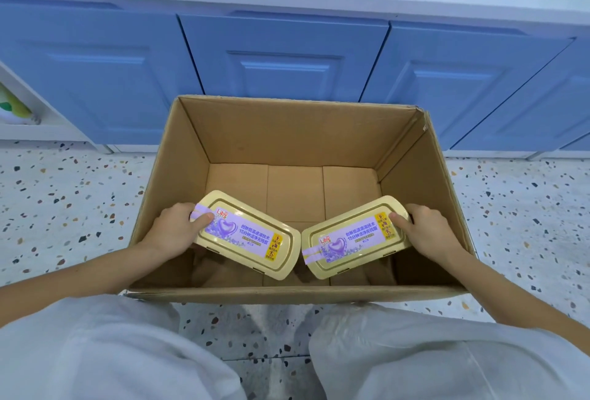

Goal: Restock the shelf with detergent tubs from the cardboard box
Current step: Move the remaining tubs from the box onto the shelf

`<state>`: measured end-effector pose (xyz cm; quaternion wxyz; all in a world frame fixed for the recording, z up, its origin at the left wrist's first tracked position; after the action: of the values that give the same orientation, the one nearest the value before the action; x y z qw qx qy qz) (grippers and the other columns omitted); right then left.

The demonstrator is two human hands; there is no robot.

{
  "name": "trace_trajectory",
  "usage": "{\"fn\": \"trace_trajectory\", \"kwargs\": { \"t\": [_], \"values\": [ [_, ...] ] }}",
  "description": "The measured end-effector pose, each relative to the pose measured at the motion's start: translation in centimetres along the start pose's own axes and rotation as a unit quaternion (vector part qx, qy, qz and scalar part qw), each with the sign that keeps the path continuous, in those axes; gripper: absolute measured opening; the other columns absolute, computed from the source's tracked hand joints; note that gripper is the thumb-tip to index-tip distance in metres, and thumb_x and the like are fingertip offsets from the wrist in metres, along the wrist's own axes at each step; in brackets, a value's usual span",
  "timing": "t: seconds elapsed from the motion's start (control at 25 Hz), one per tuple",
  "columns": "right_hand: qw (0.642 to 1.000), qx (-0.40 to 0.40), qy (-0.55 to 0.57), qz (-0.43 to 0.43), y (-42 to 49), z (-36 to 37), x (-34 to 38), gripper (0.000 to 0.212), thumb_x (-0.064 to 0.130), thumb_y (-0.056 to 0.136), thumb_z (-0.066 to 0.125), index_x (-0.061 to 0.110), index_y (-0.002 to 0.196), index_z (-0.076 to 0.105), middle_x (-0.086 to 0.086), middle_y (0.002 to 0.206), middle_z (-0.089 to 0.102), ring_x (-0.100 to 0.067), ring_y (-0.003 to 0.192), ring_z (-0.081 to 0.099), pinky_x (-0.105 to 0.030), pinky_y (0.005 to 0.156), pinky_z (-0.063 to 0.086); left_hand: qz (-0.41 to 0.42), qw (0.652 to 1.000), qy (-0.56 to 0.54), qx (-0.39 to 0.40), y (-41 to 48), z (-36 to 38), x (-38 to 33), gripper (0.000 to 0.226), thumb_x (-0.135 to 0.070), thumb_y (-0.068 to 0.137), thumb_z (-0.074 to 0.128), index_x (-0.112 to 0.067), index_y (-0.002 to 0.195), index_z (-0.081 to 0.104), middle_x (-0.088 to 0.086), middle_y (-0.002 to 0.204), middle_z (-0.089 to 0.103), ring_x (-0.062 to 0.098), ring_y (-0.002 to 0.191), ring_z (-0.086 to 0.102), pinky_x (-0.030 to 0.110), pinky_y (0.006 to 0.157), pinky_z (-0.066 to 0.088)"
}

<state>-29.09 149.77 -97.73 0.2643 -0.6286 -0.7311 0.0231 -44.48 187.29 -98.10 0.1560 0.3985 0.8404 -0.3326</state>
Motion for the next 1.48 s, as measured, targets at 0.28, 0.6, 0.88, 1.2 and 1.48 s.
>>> {"fn": "trace_trajectory", "kwargs": {
  "t": [0.28, 0.6, 0.88, 1.2, 1.48],
  "values": [
    [0.994, -0.094, 0.053, -0.021, -0.9, -7.4, 2.6, 0.039, 0.036, 0.092, 0.049, 0.017, 0.059, 0.043, -0.002, 0.055, 0.047, -0.026, 0.061, 0.047, -0.032, 0.05, 0.029, 0.074, 0.992, -0.033, -0.092, -2.2, -6.3, -4.0, 0.031, -0.035, 0.09, 0.053, -0.009, 0.08, 0.068, -0.003, 0.055, 0.067, 0.013, 0.054, 0.063, 0.027, 0.054, 0.046],
    [0.973, -0.195, 0.108, -0.065, -0.4, -18.3, 8.5, 0.048, 0.038, 0.092, 0.046, -0.002, 0.069, 0.057, -0.019, 0.063, 0.055, -0.038, 0.069, 0.054, -0.04, 0.067, 0.043, 0.088, 0.967, -0.168, -0.173, -2.2, -16.2, -10.3, 0.035, -0.033, 0.088, 0.056, -0.001, 0.076, 0.067, 0.014, 0.064, 0.069, 0.019, 0.045, 0.066, 0.032, 0.061, 0.054],
    [0.946, -0.235, 0.2, -0.1, 0.0, -29.8, 14.2, 0.044, 0.031, 0.091, 0.05, -0.004, 0.068, 0.061, -0.005, 0.044, 0.053, -0.021, 0.043, 0.053, -0.028, 0.046, 0.045, 0.137, 0.926, -0.286, -0.206, -3.3, -26.3, -17.5, 0.026, -0.024, 0.087, 0.056, -0.006, 0.068, 0.061, 0.007, 0.041, 0.063, 0.015, 0.032, 0.059, 0.024, 0.038, 0.052],
    [0.926, -0.259, 0.251, -0.117, 1.5, -39.3, 20.1, 0.025, 0.031, 0.089, 0.053, 0.006, 0.094, 0.056, -0.001, 0.037, 0.057, -0.006, 0.026, 0.053, -0.013, 0.029, 0.038, 0.154, 0.919, -0.292, -0.215, -3.0, -35.0, -24.7, 0.023, -0.025, 0.087, 0.055, -0.004, 0.077, 0.056, 0.008, 0.038, 0.062, 0.021, 0.032, 0.061, 0.027, 0.034, 0.052],
    [0.922, -0.255, 0.278, -0.084, 5.5, -41.7, 22.6, 0.027, 0.031, 0.087, 0.055, 0.009, 0.072, 0.052, 0.001, 0.027, 0.053, -0.008, 0.025, 0.054, -0.022, 0.03, 0.045, 0.139, 0.926, -0.27, -0.225, 1.2, -37.6, -27.9, 0.031, -0.027, 0.085, 0.057, 0.0, 0.07, 0.056, 0.01, 0.033, 0.058, 0.019, 0.028, 0.058, 0.025, 0.032, 0.049]
  ]
}}
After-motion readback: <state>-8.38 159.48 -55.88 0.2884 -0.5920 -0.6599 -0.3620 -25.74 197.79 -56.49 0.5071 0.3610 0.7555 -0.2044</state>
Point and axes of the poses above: each hand's wrist, its own y-axis towards the middle knuckle, its own z-axis out of the palm, x = y × z, the point moved 2 cm from there along y, towards the middle knuckle
